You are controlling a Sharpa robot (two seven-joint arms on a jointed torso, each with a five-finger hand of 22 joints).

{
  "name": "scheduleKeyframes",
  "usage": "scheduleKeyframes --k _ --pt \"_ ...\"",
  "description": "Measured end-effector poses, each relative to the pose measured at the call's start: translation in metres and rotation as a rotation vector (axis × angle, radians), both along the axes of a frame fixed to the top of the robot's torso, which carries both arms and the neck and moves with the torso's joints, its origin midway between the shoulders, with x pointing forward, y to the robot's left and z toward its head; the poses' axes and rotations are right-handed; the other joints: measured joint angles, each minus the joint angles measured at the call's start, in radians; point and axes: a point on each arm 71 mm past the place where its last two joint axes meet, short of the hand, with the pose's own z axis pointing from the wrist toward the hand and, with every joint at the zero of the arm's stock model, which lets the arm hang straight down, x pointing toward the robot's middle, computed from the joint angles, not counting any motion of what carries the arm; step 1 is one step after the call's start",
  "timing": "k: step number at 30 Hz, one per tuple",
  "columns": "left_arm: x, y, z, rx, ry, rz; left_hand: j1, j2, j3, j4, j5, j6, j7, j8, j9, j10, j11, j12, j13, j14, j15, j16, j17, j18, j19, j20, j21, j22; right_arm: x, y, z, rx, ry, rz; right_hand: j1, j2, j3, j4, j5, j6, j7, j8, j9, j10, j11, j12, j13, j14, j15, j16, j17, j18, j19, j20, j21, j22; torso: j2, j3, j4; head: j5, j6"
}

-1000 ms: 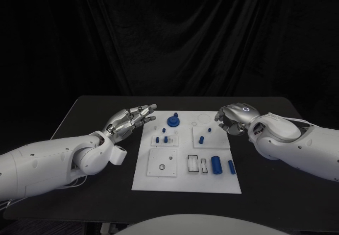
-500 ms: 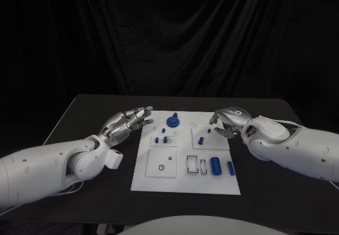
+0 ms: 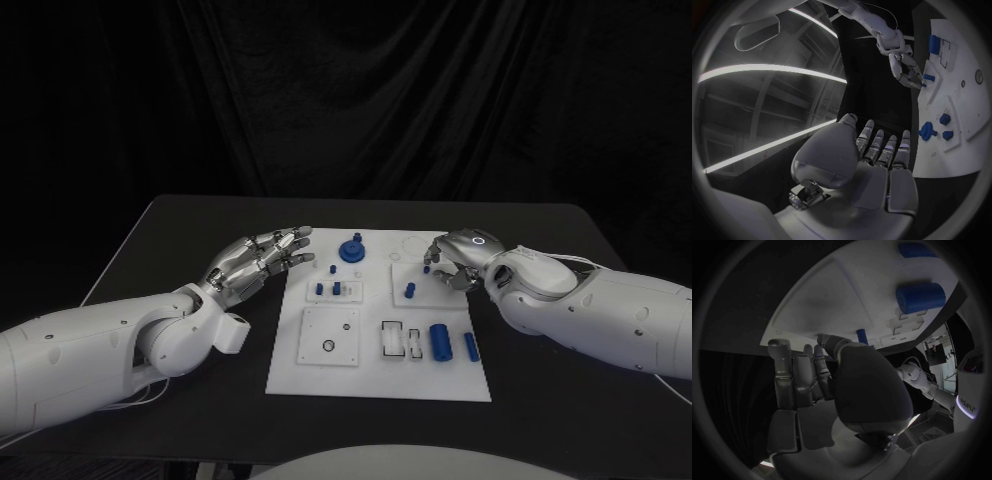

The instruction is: Assemble the parts on the task board

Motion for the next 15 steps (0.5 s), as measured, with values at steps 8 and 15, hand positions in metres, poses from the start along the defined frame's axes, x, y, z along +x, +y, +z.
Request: scheduleKeyframes --k 8,15 --pt "-0.0023 -0.0012 -0.0027 -0.007 0.009 -0.009 0.004 0.004 0.000 0.000 0.006 -0.005 -0.005 0.000 -0.002 0.003 0.004 0.000 0.000 0.002 0.002 0.004 0.000 0.000 0.005 0.001 0.000 0.003 0.0016 -0.0012 -0.0055 -0.006 0.005 -0.004 0.000 0.000 0.000 -0.006 0.000 -0.004 0.004 0.000 -0.001 0.000 0.000 0.001 -0.002 0.000 0.000 0.000 0.000 0.000 0.000 0.000 0.000 0.000 -0.002 0.0023 -0.0006 0.004 -0.004" --pt "-0.0036 -0.0031 -0.0044 -0.014 0.015 -0.018 0.012 0.002 0.000 -0.006 0.016 -0.005 -0.005 -0.004 -0.004 -0.002 0.009 0.000 0.000 0.004 0.004 0.004 0.000 0.000 0.007 0.000 0.000 0.001 0.0026 -0.0032 -0.0089 -0.011 0.007 -0.007 0.005 0.005 -0.001 -0.013 -0.004 0.005 0.013 0.000 0.005 0.023 -0.005 0.012 -0.005 0.000 0.000 0.004 0.000 0.000 0.004 -0.004 0.008 0.000 -0.003 0.0035 0.0003 0.005 -0.008"
